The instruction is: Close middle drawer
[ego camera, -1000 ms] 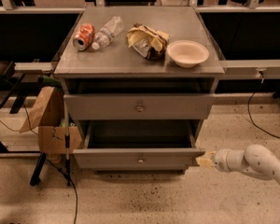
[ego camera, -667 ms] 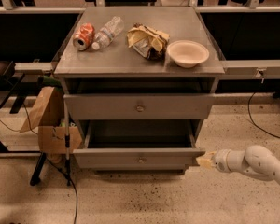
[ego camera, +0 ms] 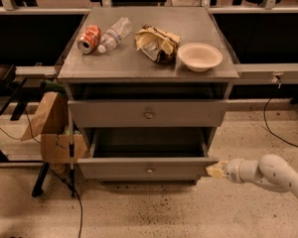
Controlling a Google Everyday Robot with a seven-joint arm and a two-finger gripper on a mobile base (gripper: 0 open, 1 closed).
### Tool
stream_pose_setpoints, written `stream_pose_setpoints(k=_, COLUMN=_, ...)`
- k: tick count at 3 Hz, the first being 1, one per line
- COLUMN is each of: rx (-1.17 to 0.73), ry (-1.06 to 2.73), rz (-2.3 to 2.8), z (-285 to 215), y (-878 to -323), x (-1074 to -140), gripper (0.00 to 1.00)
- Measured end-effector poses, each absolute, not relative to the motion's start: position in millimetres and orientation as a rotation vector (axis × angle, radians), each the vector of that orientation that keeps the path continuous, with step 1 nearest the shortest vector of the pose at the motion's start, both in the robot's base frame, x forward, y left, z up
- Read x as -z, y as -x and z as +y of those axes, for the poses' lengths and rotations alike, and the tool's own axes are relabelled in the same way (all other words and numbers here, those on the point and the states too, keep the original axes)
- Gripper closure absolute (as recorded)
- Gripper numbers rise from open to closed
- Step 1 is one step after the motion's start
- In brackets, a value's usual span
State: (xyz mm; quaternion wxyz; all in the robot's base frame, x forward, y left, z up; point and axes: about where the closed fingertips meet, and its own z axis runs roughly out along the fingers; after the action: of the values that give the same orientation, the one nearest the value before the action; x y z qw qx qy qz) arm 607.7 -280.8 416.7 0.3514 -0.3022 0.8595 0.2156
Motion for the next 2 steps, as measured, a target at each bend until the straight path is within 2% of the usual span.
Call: stream_pose_setpoints(k=2, rx=-0.599, ry=0.777, rz=2.206, z=-266.2, y=-607.1, x=-419.2, gripper=1.0)
